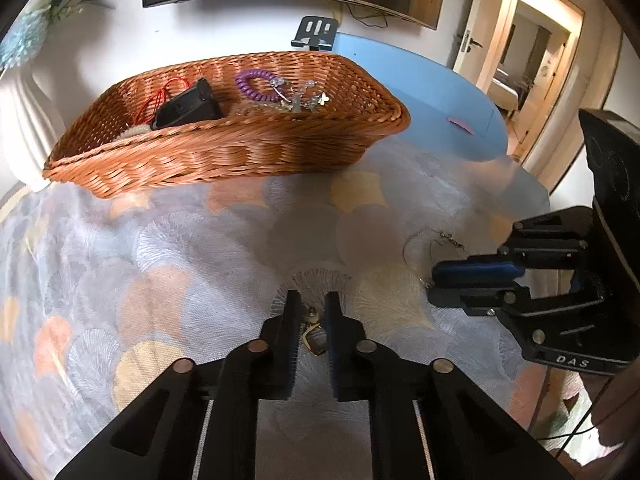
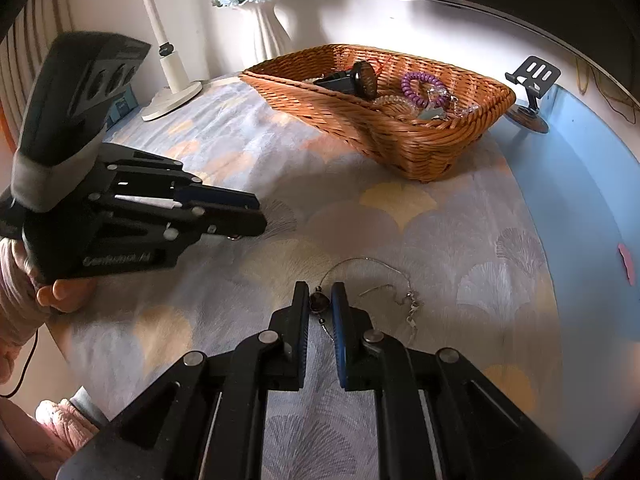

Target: Organize jewelry

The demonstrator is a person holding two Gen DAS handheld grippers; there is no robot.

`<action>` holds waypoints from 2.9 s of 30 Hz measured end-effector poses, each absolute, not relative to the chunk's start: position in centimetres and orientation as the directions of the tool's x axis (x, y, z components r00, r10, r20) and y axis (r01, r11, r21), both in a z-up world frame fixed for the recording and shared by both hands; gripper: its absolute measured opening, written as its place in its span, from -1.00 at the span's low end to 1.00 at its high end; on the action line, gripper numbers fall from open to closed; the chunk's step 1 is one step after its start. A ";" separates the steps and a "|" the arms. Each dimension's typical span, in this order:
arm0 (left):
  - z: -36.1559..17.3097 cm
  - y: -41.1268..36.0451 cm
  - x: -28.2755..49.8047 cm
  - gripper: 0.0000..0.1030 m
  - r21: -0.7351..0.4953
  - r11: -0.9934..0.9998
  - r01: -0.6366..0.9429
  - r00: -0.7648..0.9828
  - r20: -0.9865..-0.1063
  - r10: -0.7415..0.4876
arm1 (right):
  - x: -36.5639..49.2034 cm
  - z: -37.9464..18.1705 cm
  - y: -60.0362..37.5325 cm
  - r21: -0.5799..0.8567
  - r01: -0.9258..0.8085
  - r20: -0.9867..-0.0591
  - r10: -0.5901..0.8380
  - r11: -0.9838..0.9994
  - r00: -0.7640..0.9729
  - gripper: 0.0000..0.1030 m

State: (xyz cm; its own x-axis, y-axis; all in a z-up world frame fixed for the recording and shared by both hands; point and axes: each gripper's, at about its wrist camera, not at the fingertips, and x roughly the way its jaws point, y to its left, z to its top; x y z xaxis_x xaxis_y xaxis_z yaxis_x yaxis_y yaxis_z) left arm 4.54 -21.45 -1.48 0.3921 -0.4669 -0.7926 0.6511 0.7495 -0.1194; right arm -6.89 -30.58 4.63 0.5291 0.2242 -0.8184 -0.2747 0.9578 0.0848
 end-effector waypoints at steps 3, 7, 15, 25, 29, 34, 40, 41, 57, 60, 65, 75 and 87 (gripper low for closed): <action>-1.4 -21.4 4.5 -0.79 -0.114 0.749 0.652 0.397 -0.791 -0.466 | -7.3 4.8 -30.5 0.102 -0.284 -0.808 0.246 0.953 0.536 -0.74; -1.2 -21.2 4.4 -0.79 -0.129 0.747 0.652 0.396 -0.782 -0.481 | -7.6 5.1 -30.6 0.102 -0.282 -0.804 0.246 0.954 0.541 -0.74; 1.3 -19.3 4.2 -0.79 -0.204 0.739 0.642 0.402 -0.731 -0.551 | -8.4 6.3 -31.4 0.136 -0.292 -0.781 0.283 0.947 0.556 -0.74; 5.5 -16.5 5.0 -0.79 -0.240 0.757 0.608 0.452 -0.678 -0.579 | -8.3 9.5 -33.1 0.295 -0.289 -0.697 0.412 0.911 0.587 -0.74; 7.2 -16.2 5.3 -0.79 -0.217 0.762 0.610 0.479 -0.665 -0.573 | -8.1 11.9 -33.6 0.275 -0.293 -0.669 0.401 0.916 0.625 -0.74; 8.3 -16.3 5.9 -0.79 -0.222 0.758 0.614 0.482 -0.654 -0.583 | -7.4 15.5 -34.8 0.236 -0.281 -0.632 0.367 0.930 0.682 -0.74; 11.2 -16.2 8.1 -0.79 -0.221 0.757 0.614 0.510 -0.621 -0.595 | -5.1 19.2 -36.5 0.203 -0.242 -0.581 0.316 0.949 0.750 -0.74; 11.7 -16.1 8.7 -0.79 -0.222 0.758 0.614 0.516 -0.614 -0.597 | -4.5 19.6 -36.8 0.206 -0.235 -0.572 0.311 0.950 0.759 -0.74; 9.7 -16.3 21.1 -0.79 -0.235 0.837 0.493 0.549 -0.662 -0.510 | 10.1 17.4 -34.9 0.251 -0.239 -0.641 0.346 0.938 0.685 -0.74; 7.7 -16.3 22.8 -0.79 -0.237 0.850 0.470 0.541 -0.684 -0.489 | 12.3 16.1 -34.4 0.252 -0.244 -0.666 0.350 0.937 0.659 -0.74; 5.7 -15.8 24.8 -0.79 -0.280 0.851 0.444 0.529 -0.684 -0.501 | 15.6 13.6 -33.8 0.245 -0.212 -0.711 0.324 0.946 0.624 -0.74; 3.4 -16.3 25.9 -0.77 -0.289 0.858 0.424 0.505 -0.711 -0.489 | 17.6 10.5 -33.8 0.199 -0.136 -0.763 0.241 0.970 0.600 -0.74; 5.4 -16.6 22.5 -0.61 -0.134 0.904 0.405 0.576 -0.730 -0.367 | 14.5 13.8 -34.0 0.262 -0.163 -0.693 0.303 0.951 0.655 -0.22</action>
State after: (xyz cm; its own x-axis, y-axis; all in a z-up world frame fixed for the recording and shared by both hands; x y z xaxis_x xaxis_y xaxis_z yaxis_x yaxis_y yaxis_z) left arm 22.48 -16.56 5.40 0.5763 -0.3665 -0.7305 0.4054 0.9043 -0.1340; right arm 14.52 -34.04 13.84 0.6545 0.3026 -0.6928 -0.1629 0.9513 0.2617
